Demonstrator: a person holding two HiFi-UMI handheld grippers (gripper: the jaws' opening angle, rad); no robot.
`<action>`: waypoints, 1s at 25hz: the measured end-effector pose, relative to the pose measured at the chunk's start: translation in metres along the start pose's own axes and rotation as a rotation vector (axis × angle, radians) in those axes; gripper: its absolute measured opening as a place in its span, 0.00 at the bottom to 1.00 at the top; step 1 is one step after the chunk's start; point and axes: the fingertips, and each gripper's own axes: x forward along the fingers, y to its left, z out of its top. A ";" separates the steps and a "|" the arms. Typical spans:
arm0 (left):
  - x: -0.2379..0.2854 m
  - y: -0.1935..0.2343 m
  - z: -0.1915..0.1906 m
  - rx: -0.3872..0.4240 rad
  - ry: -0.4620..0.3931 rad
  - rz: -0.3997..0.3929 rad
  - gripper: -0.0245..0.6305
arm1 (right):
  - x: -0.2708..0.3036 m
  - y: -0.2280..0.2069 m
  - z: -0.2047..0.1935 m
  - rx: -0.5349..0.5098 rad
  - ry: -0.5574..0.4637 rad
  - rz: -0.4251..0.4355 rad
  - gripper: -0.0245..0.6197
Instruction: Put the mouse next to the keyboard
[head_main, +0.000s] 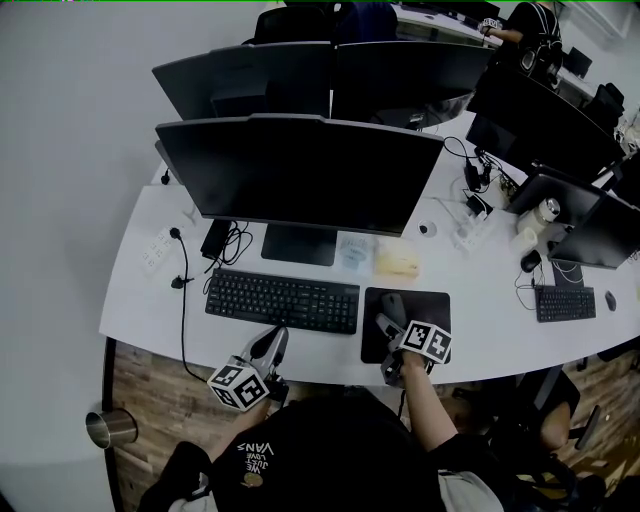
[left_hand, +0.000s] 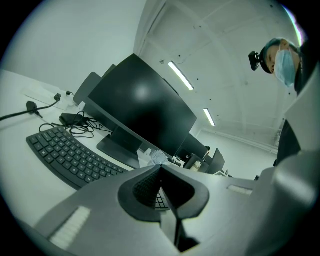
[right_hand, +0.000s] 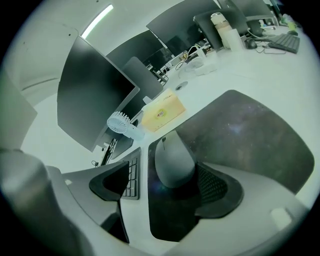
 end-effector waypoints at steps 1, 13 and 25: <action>0.000 0.000 -0.001 -0.001 0.003 -0.004 0.04 | -0.001 -0.001 -0.001 -0.003 -0.005 -0.008 0.69; -0.011 -0.001 0.004 0.017 0.012 -0.054 0.04 | -0.032 0.023 -0.010 -0.096 -0.127 0.045 0.68; -0.051 -0.006 0.006 0.059 0.012 -0.109 0.04 | -0.092 0.094 -0.032 -0.369 -0.333 0.067 0.26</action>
